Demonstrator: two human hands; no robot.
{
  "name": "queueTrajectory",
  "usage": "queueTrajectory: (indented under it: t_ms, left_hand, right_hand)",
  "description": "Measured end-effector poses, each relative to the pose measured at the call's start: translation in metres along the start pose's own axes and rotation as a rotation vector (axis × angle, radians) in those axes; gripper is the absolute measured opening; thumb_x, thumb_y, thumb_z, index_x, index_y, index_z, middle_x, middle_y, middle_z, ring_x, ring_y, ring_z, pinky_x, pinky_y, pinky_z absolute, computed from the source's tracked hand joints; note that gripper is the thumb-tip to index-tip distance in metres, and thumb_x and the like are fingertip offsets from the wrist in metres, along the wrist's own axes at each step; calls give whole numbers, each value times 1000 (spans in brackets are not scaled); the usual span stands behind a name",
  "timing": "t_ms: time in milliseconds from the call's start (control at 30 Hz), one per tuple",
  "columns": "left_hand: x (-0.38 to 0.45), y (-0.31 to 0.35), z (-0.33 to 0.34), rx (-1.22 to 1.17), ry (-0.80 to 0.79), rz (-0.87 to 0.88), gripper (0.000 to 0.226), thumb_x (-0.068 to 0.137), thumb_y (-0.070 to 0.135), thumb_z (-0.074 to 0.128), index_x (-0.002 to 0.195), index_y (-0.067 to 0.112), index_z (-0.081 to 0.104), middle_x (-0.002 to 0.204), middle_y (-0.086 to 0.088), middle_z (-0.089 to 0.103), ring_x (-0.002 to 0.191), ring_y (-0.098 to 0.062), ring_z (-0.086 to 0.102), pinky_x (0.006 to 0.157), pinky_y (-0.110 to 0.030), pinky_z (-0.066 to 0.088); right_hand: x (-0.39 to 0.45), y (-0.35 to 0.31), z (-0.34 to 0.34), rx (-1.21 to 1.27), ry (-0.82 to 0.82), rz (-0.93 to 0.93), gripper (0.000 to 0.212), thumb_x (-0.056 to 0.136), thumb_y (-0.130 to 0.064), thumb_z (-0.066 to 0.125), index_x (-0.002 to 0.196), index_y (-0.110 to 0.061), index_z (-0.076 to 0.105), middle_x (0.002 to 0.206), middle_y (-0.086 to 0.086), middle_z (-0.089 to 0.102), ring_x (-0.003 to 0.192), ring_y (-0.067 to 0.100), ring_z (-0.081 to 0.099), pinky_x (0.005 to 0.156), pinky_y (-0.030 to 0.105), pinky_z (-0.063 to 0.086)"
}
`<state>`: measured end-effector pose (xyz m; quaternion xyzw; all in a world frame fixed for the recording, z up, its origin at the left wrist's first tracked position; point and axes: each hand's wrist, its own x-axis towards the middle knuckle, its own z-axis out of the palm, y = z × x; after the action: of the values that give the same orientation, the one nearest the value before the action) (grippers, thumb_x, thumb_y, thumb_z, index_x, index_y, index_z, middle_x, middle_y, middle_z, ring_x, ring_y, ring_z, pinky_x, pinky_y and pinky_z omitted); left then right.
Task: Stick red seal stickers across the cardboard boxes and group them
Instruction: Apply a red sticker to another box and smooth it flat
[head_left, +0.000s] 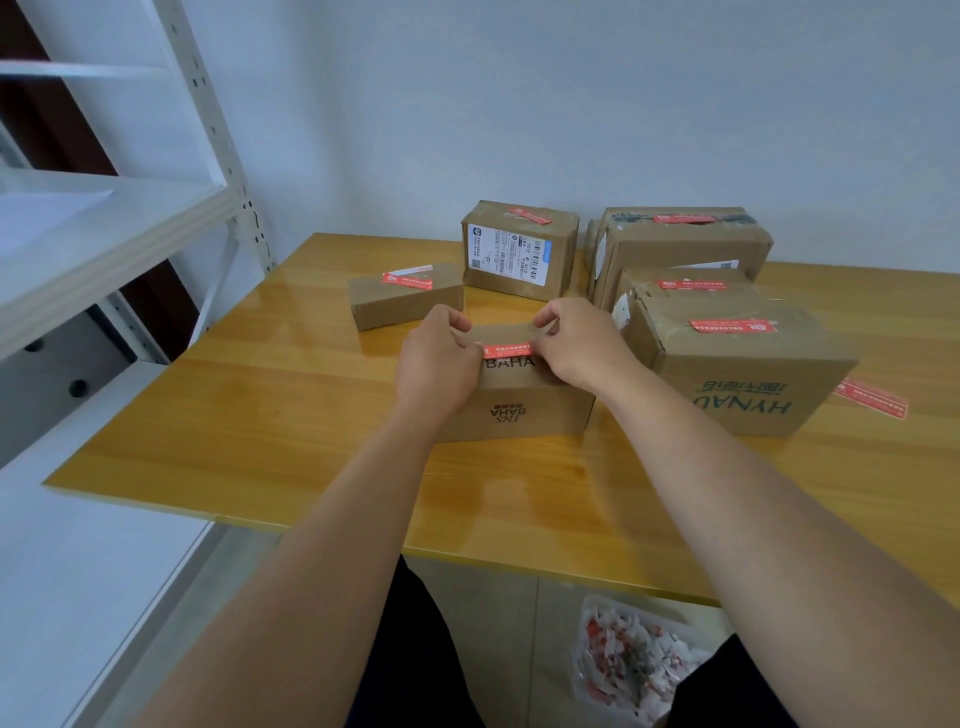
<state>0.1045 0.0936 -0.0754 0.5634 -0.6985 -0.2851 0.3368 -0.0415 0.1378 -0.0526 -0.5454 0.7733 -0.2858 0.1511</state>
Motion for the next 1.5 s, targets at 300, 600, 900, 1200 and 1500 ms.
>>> queueTrajectory:
  t_ms: [300, 600, 900, 1200, 1500]
  left_hand:
    - [-1, 2, 1, 38, -1, -6, 18, 89, 15, 63, 101, 25, 56, 75, 12, 59, 72, -2, 53, 54, -25, 38]
    - [-2, 0, 4, 97, 34, 43, 18, 89, 14, 62, 104, 24, 57, 89, 6, 62, 87, -13, 58, 67, -29, 49]
    - [-10, -8, 0, 343, -13, 336, 28, 94, 7, 51, 112, 14, 71, 124, -3, 58, 119, -28, 44, 90, -29, 38]
    - [-42, -25, 16, 601, -11, 500, 46, 104, 28, 27, 140, 14, 51, 149, -5, 46, 143, -19, 36, 119, -36, 19]
    - [-44, -27, 23, 604, 69, 481, 61, 97, 35, 15, 130, 10, 59, 143, -15, 53, 138, -27, 44, 116, -38, 26]
  right_hand:
    - [0, -1, 2, -49, -12, -40, 33, 96, -16, 58, 129, -15, 58, 124, 6, 62, 113, 23, 58, 91, 32, 47]
    - [-1, 2, 10, -112, 30, -89, 31, 95, -17, 57, 127, -16, 58, 123, 6, 61, 109, 22, 58, 81, 29, 44]
    - [-22, 9, 16, -349, 112, -410, 31, 95, -14, 51, 123, -15, 63, 124, 1, 51, 110, 20, 48, 78, 28, 47]
    - [-43, 32, 26, -513, 80, -441, 62, 99, -50, 15, 140, -22, 53, 146, -5, 50, 142, 17, 36, 114, 40, 27]
    - [-47, 37, 36, -375, 165, -351, 59, 101, -44, 27, 139, -6, 52, 145, 12, 51, 139, 25, 41, 115, 38, 30]
